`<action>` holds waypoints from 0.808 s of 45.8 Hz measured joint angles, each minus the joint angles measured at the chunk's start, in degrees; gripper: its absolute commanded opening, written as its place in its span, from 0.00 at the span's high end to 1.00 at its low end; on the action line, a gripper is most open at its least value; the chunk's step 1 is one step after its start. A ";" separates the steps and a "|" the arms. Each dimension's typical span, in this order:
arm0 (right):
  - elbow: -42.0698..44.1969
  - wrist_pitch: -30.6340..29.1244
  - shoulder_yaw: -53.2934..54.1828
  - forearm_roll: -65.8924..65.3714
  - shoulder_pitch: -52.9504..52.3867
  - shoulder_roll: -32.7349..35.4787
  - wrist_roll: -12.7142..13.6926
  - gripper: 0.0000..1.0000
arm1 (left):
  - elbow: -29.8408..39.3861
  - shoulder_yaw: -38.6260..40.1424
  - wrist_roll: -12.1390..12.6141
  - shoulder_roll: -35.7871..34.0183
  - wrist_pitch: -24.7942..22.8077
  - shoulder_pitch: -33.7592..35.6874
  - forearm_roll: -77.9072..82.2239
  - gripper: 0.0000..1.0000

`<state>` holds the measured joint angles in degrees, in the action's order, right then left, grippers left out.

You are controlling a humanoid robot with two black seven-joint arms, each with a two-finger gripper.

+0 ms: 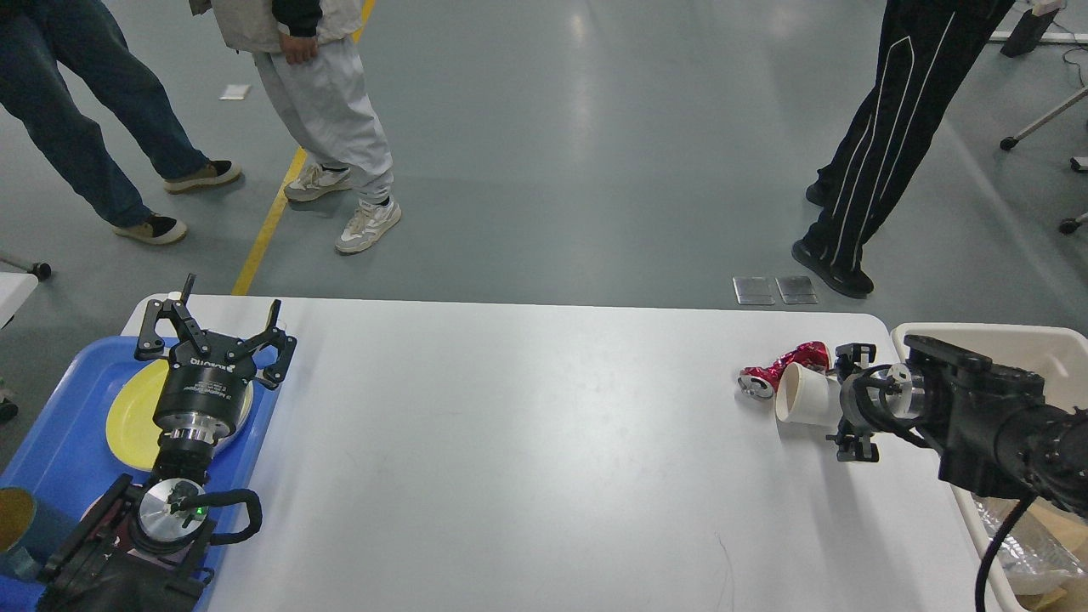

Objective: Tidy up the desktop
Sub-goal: 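Lower the right gripper and grasp the white paper cup, then lift the paper cup and drop it into the white bin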

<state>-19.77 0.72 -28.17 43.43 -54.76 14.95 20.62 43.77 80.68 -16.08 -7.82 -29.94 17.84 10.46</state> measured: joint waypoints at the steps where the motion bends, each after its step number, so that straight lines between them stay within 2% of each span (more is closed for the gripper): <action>1: 0.00 -0.01 0.01 -0.01 0.07 0.00 0.00 0.25 | 0.00 0.00 0.00 0.00 0.00 0.00 0.00 0.03; 10: -0.07 -0.08 0.05 -0.06 0.60 -0.13 -0.01 0.45 | 0.00 0.00 0.00 0.00 0.00 0.00 0.00 0.03; 21: -0.97 -0.59 0.04 -0.19 0.33 0.29 0.53 0.91 | 0.00 0.00 0.00 0.00 0.00 0.00 0.00 0.03; 24: -1.82 -0.60 0.00 -0.22 0.08 0.49 0.70 1.00 | 0.00 0.00 0.00 0.00 0.00 0.00 0.00 0.03; 29: -4.26 -0.79 -0.14 -0.34 -0.75 2.29 1.54 1.00 | 0.00 0.00 0.00 0.00 0.00 0.00 0.00 0.03; 37: -7.84 -1.98 -0.45 -5.27 -3.69 5.20 7.14 1.00 | 0.00 0.00 0.00 0.00 0.00 0.00 0.00 0.03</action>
<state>-27.60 -1.26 -28.62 38.15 -58.46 20.15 27.77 43.77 80.68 -16.08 -7.82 -29.94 17.84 10.46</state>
